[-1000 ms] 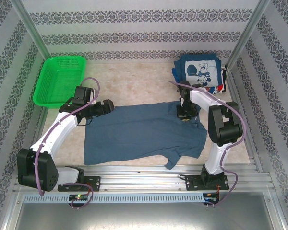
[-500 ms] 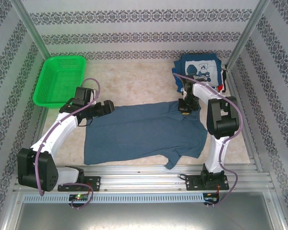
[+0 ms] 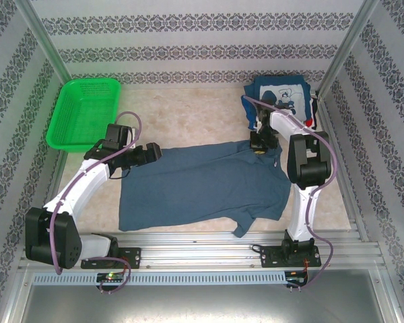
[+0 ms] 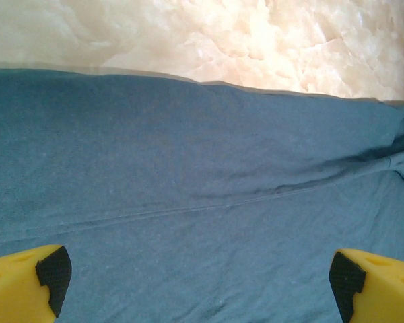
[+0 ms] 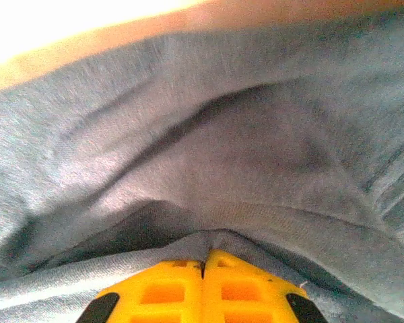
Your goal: Fold and stack the t-shirts
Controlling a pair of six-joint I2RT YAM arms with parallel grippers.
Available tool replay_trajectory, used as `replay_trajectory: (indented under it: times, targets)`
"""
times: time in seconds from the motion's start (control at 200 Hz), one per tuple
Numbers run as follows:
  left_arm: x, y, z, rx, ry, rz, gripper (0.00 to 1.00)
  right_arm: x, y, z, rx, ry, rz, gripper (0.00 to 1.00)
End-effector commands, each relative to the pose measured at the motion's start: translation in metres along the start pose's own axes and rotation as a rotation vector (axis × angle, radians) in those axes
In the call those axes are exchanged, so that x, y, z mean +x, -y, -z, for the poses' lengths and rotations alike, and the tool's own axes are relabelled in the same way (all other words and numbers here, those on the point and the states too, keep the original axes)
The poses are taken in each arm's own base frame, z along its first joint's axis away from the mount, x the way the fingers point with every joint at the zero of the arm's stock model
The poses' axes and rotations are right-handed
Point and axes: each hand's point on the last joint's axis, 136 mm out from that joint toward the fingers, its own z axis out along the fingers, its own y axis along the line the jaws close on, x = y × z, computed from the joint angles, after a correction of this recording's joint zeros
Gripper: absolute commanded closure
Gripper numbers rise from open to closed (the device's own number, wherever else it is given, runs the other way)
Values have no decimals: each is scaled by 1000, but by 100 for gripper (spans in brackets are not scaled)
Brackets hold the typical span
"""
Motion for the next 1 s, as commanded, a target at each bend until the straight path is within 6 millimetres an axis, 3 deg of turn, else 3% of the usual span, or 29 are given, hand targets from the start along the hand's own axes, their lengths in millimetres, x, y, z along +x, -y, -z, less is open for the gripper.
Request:
replay_trajectory:
  times: [0.0, 0.21, 0.335, 0.44, 0.525, 0.635, 0.794, 0.994]
  targets:
    - [4, 3, -1, 20, 3, -31, 1, -14, 1, 4, -14, 23, -20, 95]
    - [7, 2, -4, 20, -8, -27, 1, -22, 1, 8, -11, 54, -34, 94]
    - [8, 0, -7, 17, -13, -25, 1, -24, 3, 4, -1, 44, -34, 88]
    - [10, 0, -9, 19, -22, -21, 1, -27, 4, 7, 12, 60, -43, 70]
    - [10, 1, -9, 23, -24, -19, 0, -30, 1, 24, -4, 115, -53, 58]
    - [8, 2, -8, 24, -19, -20, 0, -27, -2, 52, -5, 200, -42, 51]
    - [10, 0, -9, 22, -18, -16, 0, 7, -11, 71, -14, 204, 24, 47]
    - [10, 0, -9, 27, -8, -13, 0, 69, -23, 58, -86, 104, -53, 46]
